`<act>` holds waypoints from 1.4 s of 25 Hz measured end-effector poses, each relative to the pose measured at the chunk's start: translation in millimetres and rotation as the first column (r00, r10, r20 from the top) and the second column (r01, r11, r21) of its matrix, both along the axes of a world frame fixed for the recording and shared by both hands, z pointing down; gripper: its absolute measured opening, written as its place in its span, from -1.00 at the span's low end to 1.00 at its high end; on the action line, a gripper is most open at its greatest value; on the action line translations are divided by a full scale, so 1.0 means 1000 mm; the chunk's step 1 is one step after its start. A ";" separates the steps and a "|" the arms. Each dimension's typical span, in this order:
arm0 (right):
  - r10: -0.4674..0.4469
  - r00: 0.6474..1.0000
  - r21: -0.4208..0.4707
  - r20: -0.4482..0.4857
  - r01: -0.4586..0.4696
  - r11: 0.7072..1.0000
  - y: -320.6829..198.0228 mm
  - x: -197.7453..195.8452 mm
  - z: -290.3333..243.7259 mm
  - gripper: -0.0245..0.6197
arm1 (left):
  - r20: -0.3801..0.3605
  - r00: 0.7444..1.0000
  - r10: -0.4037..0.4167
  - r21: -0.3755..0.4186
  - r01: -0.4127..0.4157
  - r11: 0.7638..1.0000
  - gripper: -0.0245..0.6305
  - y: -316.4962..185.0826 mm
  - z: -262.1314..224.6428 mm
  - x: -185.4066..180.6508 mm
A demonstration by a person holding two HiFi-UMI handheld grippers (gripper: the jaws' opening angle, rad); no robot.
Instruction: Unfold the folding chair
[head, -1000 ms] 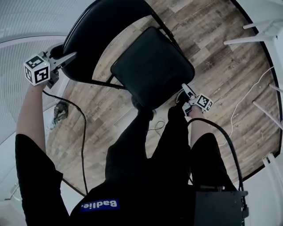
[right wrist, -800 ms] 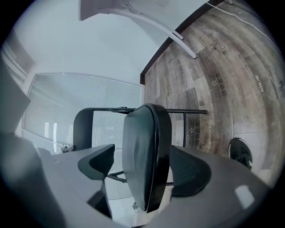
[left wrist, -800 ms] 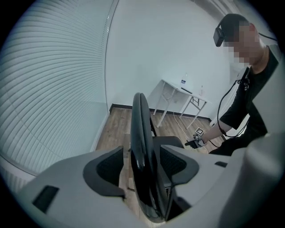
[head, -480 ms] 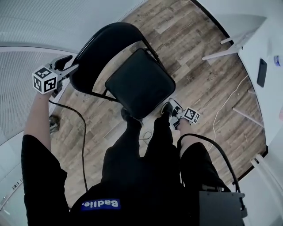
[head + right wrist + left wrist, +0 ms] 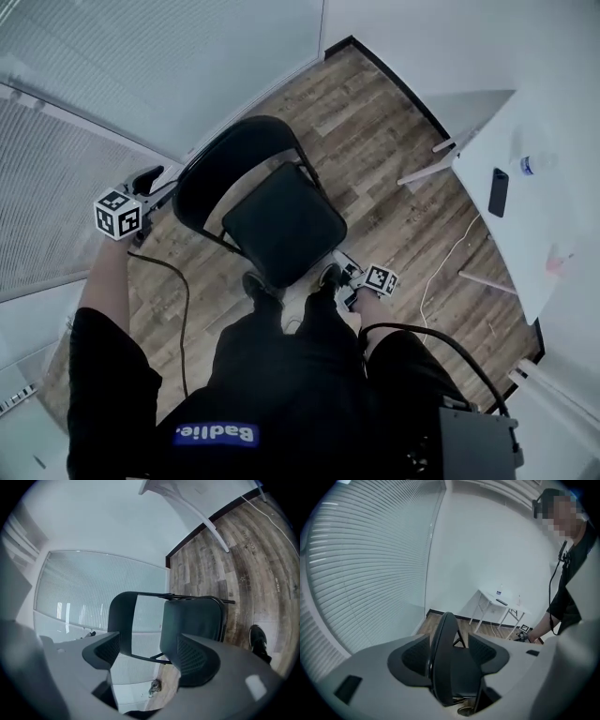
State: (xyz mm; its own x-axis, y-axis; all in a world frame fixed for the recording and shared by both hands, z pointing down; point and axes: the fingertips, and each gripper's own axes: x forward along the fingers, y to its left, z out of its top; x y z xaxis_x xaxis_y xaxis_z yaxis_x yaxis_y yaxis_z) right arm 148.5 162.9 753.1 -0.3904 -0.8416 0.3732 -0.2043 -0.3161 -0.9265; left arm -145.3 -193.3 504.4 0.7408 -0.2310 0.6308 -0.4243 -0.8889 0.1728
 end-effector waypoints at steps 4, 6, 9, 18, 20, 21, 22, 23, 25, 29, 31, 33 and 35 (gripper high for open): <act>-0.070 0.997 0.066 -0.037 0.072 0.995 -0.028 -0.007 -0.050 0.18 | -0.072 0.995 -0.071 -0.008 0.070 0.998 -0.19 0.018 -0.018 -0.011; -0.108 0.993 0.094 -0.055 0.113 0.989 -0.036 -0.021 -0.074 0.14 | -0.090 0.992 -0.089 -0.010 0.089 0.996 -0.19 0.033 -0.023 -0.020; -0.170 0.981 0.137 -0.090 0.181 0.974 -0.047 -0.040 -0.109 0.09 | -0.135 0.984 -0.117 -0.031 0.114 0.993 -0.19 0.060 -0.030 -0.024; -0.322 0.913 0.250 -0.252 0.383 0.889 -0.073 -0.086 -0.198 -0.10 | -0.352 0.918 -0.182 -0.186 0.122 0.975 -0.19 0.152 -0.042 0.035; -0.336 0.901 0.274 -0.274 0.408 0.871 -0.079 -0.099 -0.215 -0.16 | -0.379 0.907 -0.185 -0.238 0.098 0.966 -0.19 0.177 -0.041 0.051; -0.342 0.895 0.286 -0.286 0.420 0.861 -0.082 -0.105 -0.224 -0.18 | -0.389 0.902 -0.186 -0.261 0.086 0.961 -0.19 0.188 -0.040 0.059; -0.347 0.888 0.298 -0.301 0.434 0.850 -0.087 -0.111 -0.233 -0.23 | -0.396 0.899 -0.186 -0.279 0.075 0.957 -0.20 0.198 -0.040 0.068; -0.353 0.879 0.307 -0.321 0.449 0.839 -0.091 -0.115 -0.241 -0.27 | -0.402 0.897 -0.183 -0.291 0.064 0.954 -0.20 0.206 -0.040 0.076; -0.359 0.853 0.313 -0.379 0.484 0.817 -0.100 -0.122 -0.255 -0.36 | -0.416 0.893 -0.170 -0.300 0.042 0.953 -0.20 0.216 -0.045 0.090; -0.329 0.793 0.326 -0.513 0.534 0.780 -0.115 -0.123 -0.289 -0.63 | -0.447 0.885 -0.132 -0.261 0.012 0.965 -0.30 0.220 -0.073 0.111; -0.305 0.773 0.342 -0.557 0.547 0.764 -0.120 -0.122 -0.309 -0.70 | -0.460 0.881 -0.113 -0.238 0.001 0.971 -0.47 0.218 -0.091 0.117; -0.285 0.758 0.356 -0.587 0.558 0.750 -0.124 -0.122 -0.327 -0.74 | -0.476 0.874 -0.101 -0.219 -0.006 0.976 -0.60 0.218 -0.109 0.121; -0.268 0.740 0.366 -0.617 0.571 0.735 -0.126 -0.120 -0.342 -0.78 | -0.501 0.860 -0.098 -0.201 -0.005 0.980 -0.71 0.219 -0.127 0.125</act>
State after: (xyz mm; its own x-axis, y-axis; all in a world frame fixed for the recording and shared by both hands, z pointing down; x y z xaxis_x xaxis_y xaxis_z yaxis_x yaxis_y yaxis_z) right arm 28.2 36.8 411.4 -0.6366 -0.7465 0.1933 -0.6614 0.3997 -0.6347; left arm -20.0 25.3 377.5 0.9602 -0.1887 0.2058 -0.2719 -0.7989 0.5365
